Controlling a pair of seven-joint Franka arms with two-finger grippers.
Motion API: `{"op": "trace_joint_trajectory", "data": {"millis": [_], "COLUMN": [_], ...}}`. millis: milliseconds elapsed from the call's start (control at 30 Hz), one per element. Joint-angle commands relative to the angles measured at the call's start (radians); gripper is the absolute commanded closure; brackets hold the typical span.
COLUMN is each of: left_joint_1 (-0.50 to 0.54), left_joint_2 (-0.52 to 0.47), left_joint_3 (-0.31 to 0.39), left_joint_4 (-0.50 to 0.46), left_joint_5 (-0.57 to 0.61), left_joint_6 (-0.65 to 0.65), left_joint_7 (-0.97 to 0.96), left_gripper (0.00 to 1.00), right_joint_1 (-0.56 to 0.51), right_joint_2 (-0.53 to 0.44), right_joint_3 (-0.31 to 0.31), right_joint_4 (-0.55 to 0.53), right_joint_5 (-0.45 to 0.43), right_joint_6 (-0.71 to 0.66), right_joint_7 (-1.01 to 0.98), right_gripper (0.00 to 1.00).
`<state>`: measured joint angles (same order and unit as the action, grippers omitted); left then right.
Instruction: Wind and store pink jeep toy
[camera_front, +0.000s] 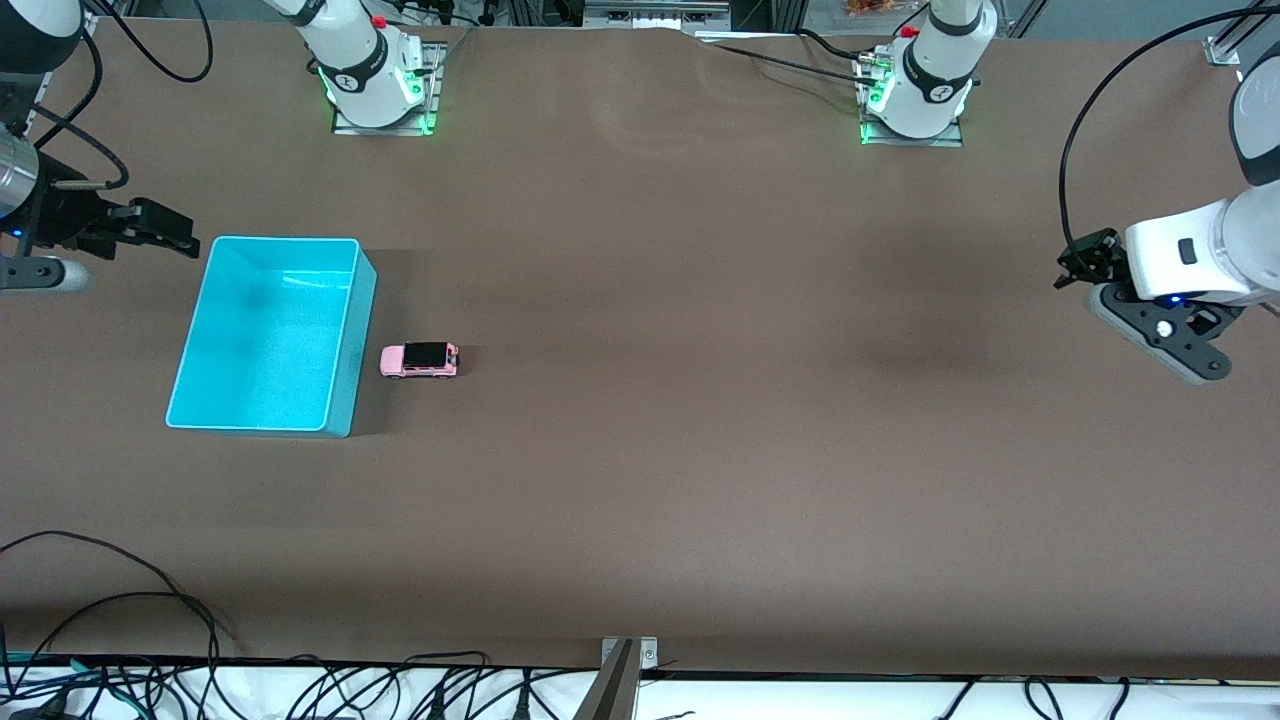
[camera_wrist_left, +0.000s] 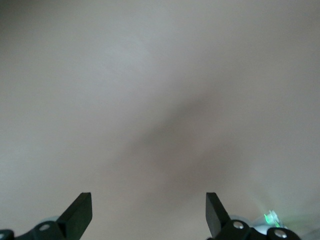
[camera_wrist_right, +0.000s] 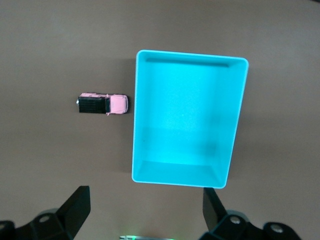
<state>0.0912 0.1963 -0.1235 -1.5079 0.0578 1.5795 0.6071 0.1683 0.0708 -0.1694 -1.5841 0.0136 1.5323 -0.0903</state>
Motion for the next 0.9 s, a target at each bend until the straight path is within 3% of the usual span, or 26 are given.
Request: {"op": "trace_joint_trajectory", "data": {"millis": [0,234,567,868], "left_joint_1": [-0.019,-0.036,-0.030,-0.031], "left_joint_2": [-0.144,-0.207,-0.179,-0.178], "left_joint_3": [0.042,0.064,0.061,0.058], "left_joint_4": [-0.215,-0.290,-0.242,-0.236], "left_joint_5": [-0.073,-0.121,-0.112,-0.108], "left_joint_6": [0.174,0.201,0.146,0.106], "left_joint_7": [-0.122,-0.329,-0.395,-0.489], "left_gripper": [0.00,0.00,0.00,0.00], "right_joint_1": [0.007,0.029,0.105,0.105], "right_joint_2": [0.030,0.093,0.210,0.319], "right_joint_3": [0.005,0.007,0.036,0.068], "right_joint_4": [0.003,0.004,-0.010,-0.092], "right_joint_5": [0.031,0.080,0.083,0.131], "right_joint_6": [0.003,0.063,0.152,0.302], "right_joint_7": [-0.279,-0.589,-0.883,-1.196], "right_gripper": [0.00,0.00,0.00,0.00]}}
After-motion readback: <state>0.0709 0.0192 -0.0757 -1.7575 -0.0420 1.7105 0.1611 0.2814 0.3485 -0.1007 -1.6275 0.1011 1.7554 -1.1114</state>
